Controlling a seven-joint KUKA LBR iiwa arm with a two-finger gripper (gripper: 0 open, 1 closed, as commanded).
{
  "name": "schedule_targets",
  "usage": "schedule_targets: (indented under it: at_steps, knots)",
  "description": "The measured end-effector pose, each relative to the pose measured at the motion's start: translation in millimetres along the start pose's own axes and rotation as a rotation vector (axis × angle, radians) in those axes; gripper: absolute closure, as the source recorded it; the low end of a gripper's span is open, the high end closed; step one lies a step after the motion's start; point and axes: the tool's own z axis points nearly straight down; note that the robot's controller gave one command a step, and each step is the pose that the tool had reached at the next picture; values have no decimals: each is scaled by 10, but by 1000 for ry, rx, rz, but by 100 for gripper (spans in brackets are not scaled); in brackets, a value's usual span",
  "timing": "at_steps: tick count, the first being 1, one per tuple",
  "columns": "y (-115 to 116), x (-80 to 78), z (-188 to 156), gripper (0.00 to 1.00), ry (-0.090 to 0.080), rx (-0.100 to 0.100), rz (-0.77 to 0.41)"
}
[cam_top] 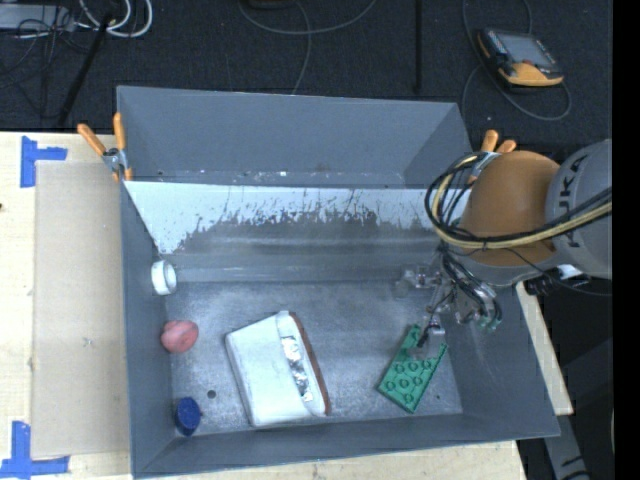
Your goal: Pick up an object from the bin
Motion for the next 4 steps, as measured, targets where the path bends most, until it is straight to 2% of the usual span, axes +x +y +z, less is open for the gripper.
schedule_targets:
  at_steps: [1,2,3,4]
  knots:
    - [-300,331,300,0,-4,-2,-81]
    - [-288,309,274,100,-8,-4,-82]
    - [-301,394,-1013,100,-16,1,-134]
    - [-572,360,-1622,100,-13,2,-564]
